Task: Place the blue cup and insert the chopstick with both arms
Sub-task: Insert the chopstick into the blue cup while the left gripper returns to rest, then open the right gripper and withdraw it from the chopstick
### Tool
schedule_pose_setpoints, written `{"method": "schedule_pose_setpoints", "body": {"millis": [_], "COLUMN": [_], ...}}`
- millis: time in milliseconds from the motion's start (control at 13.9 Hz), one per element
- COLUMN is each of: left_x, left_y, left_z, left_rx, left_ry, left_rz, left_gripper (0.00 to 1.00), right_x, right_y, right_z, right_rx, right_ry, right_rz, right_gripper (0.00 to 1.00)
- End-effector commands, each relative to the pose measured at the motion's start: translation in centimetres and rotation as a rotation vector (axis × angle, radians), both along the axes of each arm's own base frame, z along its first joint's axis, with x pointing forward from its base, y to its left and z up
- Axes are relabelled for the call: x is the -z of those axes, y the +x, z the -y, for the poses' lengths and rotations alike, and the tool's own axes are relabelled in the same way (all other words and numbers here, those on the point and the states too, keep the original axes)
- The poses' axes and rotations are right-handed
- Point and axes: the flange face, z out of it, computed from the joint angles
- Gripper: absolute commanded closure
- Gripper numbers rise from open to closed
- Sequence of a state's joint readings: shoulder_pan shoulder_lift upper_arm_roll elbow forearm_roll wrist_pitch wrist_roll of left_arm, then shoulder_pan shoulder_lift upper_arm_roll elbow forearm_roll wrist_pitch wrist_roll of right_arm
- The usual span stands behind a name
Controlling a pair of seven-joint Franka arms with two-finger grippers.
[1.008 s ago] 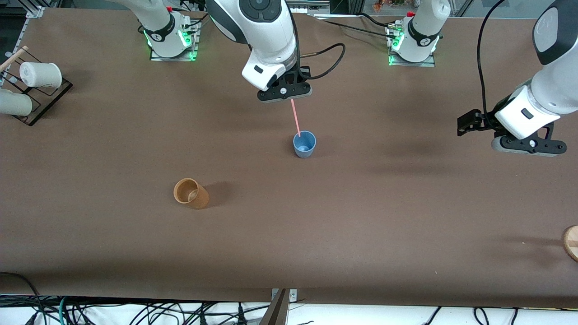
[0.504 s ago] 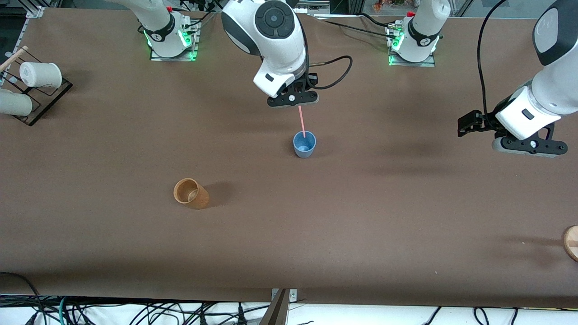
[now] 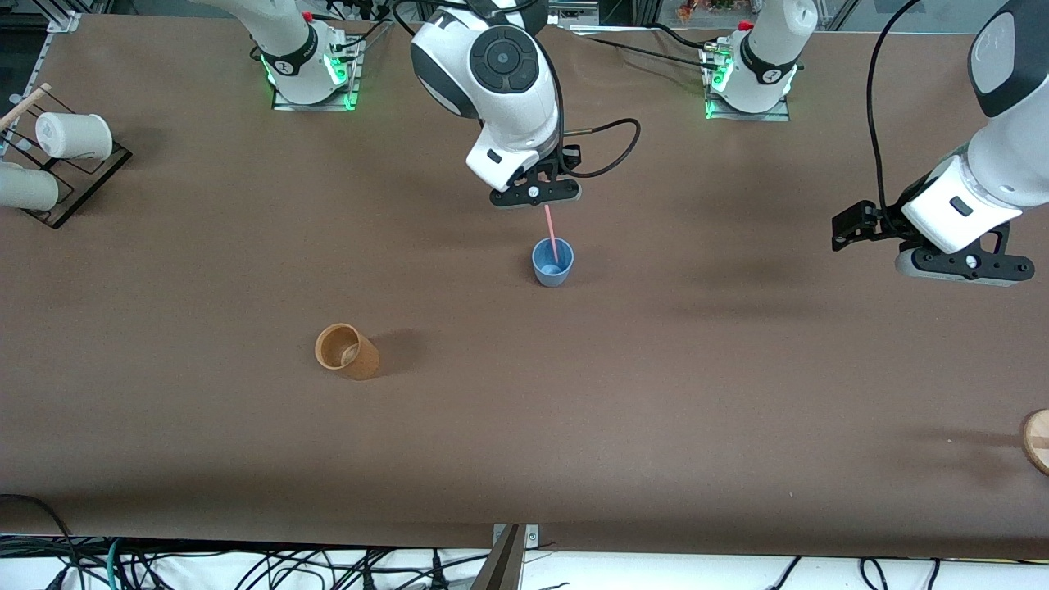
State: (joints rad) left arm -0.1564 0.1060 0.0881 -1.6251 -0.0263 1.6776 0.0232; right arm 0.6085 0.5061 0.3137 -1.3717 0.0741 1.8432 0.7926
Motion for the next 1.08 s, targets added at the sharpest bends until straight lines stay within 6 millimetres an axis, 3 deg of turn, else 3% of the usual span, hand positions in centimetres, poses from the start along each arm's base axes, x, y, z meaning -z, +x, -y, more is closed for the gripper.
{"method": "schedule_pose_setpoints", "body": {"millis": [0,144,288,360,432,648,792,1008], "left_x": [-0.3,-0.2,0.2,0.1,0.0,-0.1,-0.1,-0.1], "left_y": [0.3,0.2,0.3,0.3,0.3,0.9,0.9,0.8], "left_z": [-0.3,-0.2,0.4,0.5,0.5,0.3,0.4,0.9], "left_rx": [0.009,0.010,0.021,0.023,0.023,0.019,0.019,0.029], "left_ry": [-0.009,-0.008,-0.008,-0.006,-0.006,-0.008,-0.008,-0.009], "left_rz": [0.006,0.004,-0.002,0.000,0.001,0.041,0.043,0.041], "left_gripper": [0.00,0.00,0.00,0.00,0.00,0.00,0.00,0.00], "right_x": [-1.2,-3.2,-6.9,-8.4,-10.3,-13.4,-14.2,-16.4], "right_y": [0.4,1.1,2.9,3.7,4.9,8.4,10.4,9.6], "right_z": [0.2,1.4,4.8,6.8,9.7,20.3,28.0,35.3], "right_rx": [0.015,0.027,0.056,0.062,0.065,0.028,0.029,-0.081], "right_ry": [0.011,0.018,0.038,0.037,0.039,0.014,-0.022,-0.054], "right_rz": [0.018,0.035,0.078,0.101,0.136,0.194,0.179,0.213], "right_gripper": [0.35,0.29,0.20,0.08,0.01,0.00,0.00,0.00]}}
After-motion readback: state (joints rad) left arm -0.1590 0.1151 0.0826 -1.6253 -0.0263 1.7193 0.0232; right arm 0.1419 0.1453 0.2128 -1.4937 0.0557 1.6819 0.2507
